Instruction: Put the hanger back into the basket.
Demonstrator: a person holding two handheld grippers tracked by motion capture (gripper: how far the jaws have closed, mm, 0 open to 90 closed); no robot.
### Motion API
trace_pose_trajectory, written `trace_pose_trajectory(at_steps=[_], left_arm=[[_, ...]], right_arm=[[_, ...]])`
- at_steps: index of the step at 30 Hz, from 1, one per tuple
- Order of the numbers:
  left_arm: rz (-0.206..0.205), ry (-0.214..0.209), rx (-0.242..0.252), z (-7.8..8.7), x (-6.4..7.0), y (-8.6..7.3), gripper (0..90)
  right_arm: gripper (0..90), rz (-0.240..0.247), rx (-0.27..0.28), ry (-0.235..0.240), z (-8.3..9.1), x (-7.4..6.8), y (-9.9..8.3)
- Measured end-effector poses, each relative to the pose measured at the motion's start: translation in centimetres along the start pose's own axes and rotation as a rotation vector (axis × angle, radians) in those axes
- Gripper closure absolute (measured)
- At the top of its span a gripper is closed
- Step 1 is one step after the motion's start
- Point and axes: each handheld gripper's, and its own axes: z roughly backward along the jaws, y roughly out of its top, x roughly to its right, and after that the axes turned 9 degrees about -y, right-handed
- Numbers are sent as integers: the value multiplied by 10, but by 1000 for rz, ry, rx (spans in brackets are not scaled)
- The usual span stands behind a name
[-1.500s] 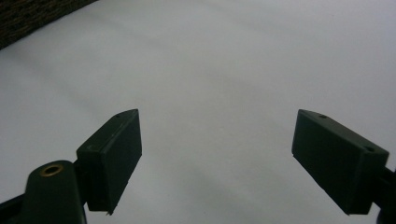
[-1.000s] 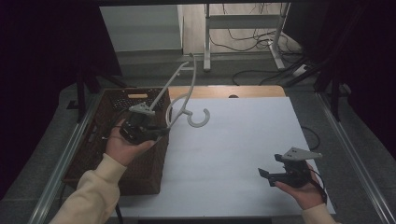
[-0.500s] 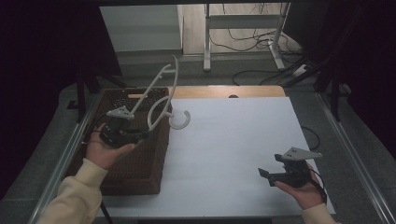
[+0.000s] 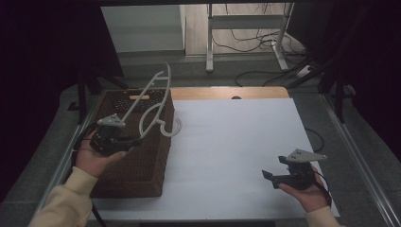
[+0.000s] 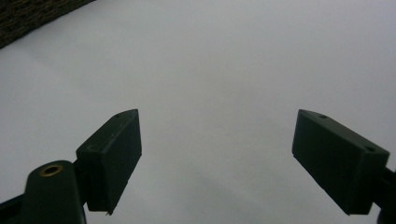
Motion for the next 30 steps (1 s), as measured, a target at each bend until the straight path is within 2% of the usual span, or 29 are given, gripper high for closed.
trace_pose_trajectory(at_steps=[15, 30], left_arm=[[7, -10, -30, 1, -6, -13, 818], [-31, -19, -80, -3, -15, -23, 818]], right_arm=[[159, 0, 0, 2, 0, -1, 1], [159, 5, -5, 2, -1, -1, 0]])
